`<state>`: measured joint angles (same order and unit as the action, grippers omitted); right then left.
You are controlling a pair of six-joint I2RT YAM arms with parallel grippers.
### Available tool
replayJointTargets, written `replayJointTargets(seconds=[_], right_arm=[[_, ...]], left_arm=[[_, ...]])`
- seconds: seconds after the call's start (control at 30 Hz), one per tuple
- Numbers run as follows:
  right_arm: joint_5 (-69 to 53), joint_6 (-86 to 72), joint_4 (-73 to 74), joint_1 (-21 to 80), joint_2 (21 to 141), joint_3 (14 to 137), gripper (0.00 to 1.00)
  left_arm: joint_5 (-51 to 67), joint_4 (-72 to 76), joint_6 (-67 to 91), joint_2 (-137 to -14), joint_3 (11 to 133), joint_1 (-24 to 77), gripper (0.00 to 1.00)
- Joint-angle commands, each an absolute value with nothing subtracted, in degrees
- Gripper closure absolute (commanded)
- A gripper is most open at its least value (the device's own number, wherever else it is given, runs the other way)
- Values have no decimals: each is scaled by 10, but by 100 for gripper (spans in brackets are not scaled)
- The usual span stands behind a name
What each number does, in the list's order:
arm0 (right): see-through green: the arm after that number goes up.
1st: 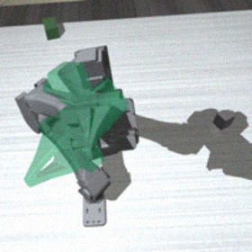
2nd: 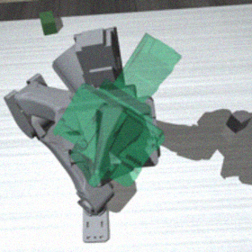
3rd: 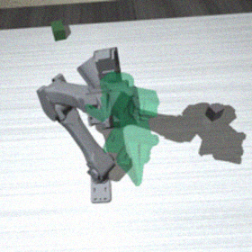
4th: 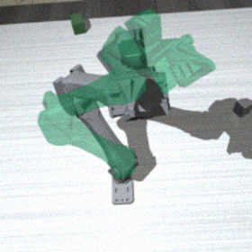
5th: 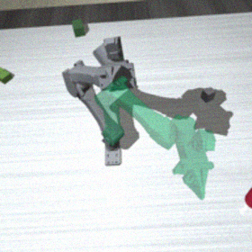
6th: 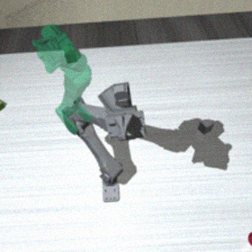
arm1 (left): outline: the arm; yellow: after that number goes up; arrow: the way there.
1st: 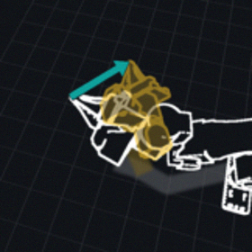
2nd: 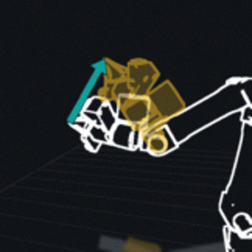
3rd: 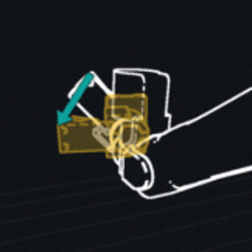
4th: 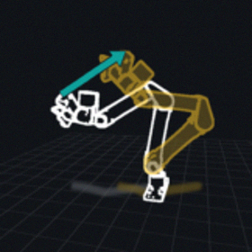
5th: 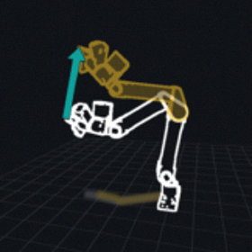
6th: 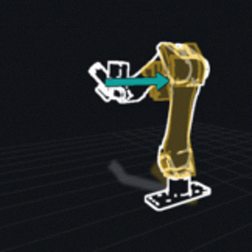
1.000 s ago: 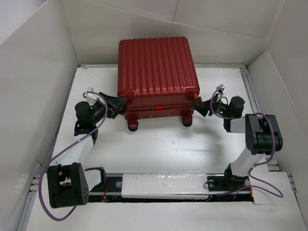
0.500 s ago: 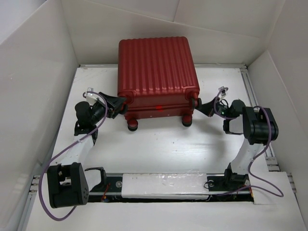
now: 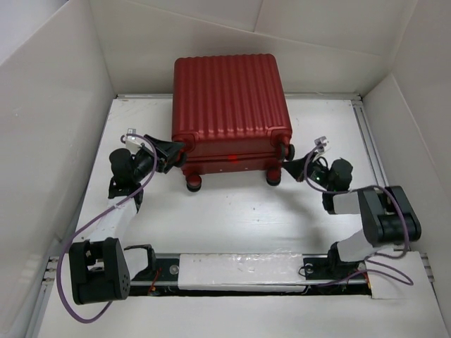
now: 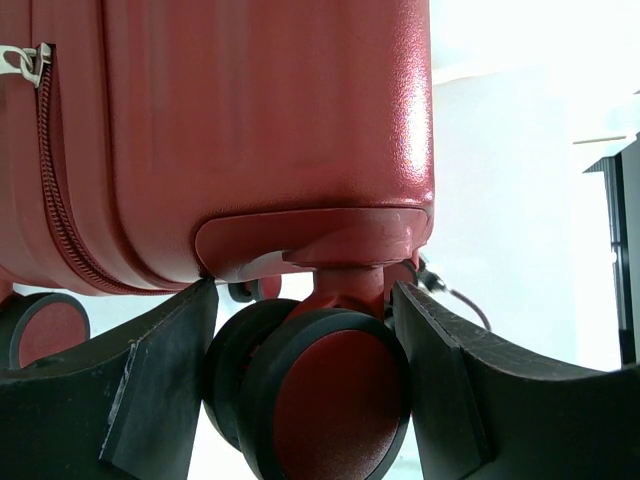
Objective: Pack the luggage
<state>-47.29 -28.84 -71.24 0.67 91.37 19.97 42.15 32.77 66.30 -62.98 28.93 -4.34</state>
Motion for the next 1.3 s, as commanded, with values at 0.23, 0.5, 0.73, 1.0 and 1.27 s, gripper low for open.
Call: replayJointTargets(seconds=[0.23, 0.5, 0.73, 1.0, 1.27], right_arm=[[-212, -79, -388, 249, 672, 208, 100], [-4, -112, -346, 291, 647, 182, 100], [-86, -145, -345, 164, 633, 181, 62], [-186, -82, -381, 113, 709, 243, 44], [-258, -46, -411, 80, 773, 288, 42]], left_arm=[[424, 431, 674, -625, 318, -10, 100], [418, 416, 674, -608, 326, -10, 100], [411, 414, 686, -592, 321, -15, 100], [417, 424, 680, -598, 310, -15, 100], [423, 431, 675, -603, 310, -15, 100]])
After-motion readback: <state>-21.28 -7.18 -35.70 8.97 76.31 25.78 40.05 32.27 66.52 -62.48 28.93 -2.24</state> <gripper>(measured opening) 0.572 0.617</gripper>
